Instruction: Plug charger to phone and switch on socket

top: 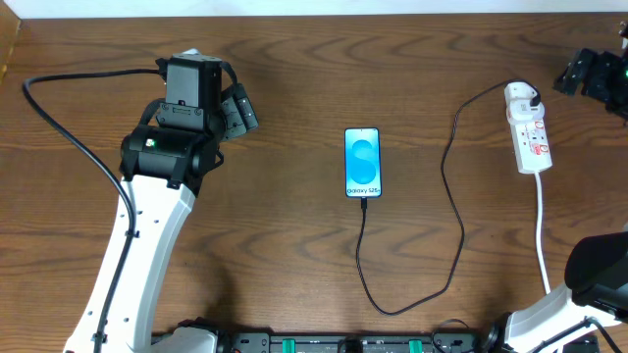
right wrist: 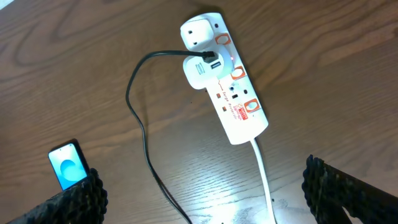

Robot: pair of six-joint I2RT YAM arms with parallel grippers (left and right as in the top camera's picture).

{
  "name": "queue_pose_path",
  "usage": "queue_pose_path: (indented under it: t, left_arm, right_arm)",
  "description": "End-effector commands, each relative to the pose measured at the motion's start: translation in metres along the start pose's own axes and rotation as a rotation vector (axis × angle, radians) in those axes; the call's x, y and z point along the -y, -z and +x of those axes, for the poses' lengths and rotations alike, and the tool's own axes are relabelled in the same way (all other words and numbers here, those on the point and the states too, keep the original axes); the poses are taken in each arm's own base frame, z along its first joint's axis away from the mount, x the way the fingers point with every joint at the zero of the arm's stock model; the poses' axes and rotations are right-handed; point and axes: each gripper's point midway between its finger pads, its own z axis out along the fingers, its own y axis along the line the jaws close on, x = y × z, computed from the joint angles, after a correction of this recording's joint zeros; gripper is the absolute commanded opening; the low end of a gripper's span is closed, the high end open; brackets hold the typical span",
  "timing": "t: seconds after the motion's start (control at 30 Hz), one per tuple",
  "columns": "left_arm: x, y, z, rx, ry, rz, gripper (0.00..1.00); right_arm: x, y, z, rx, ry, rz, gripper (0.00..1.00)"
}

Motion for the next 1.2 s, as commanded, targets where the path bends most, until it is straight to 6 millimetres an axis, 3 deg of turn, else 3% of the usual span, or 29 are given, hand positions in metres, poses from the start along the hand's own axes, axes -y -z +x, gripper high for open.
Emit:
queue_pose_path:
  t: [0.0,0.33,0.73,1.17]
  left_arm:
    - [-0.001,0.003,-0.004,0.014,-0.011,-0.007,0.92]
    - [-0.001,-0.002,-0.001,0.078,0.005,0.024,0.92]
    - [0.0,-0.016,0.003,0.371,0.079,0.173,0.92]
    - [-0.018,-0.008,0.032,0.7,0.162,0.33,0.92]
  right_arm:
    - [-0.002,0.008,-0.004,0.026,-0.004,0.005,0.99]
    - [-0.002,0.008,-0.004,0.026,-0.004,0.005,0.99]
    - [-0.002,0.008,-0.004,0.026,-0.004,0.005,0.99]
    - [-0.002,0.008,-0.004,0.026,-0.004,0.005,0.99]
